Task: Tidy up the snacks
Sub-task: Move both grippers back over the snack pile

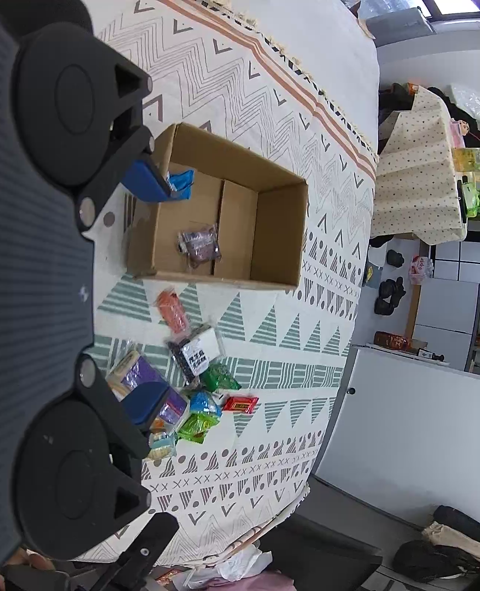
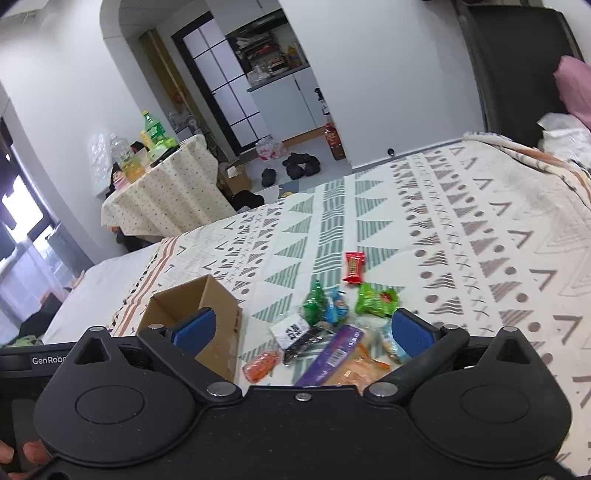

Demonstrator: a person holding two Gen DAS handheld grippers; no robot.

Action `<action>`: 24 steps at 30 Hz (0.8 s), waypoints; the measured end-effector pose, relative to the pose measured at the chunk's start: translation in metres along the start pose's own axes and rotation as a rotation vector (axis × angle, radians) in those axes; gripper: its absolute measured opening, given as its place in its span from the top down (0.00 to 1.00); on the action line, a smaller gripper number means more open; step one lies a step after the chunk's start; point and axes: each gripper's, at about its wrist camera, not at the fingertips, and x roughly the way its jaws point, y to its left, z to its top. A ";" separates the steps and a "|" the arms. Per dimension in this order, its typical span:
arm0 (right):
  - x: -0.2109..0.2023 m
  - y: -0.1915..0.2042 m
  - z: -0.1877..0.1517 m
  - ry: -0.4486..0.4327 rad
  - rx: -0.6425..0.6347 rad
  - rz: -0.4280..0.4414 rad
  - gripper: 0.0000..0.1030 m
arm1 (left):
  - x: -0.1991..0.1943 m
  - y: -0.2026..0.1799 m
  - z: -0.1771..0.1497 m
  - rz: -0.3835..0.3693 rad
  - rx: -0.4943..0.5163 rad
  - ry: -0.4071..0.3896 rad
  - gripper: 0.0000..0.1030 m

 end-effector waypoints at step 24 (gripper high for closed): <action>-0.018 -0.100 -0.020 0.028 0.180 0.037 0.01 | 0.032 -0.094 -0.029 0.056 -0.088 0.039 0.01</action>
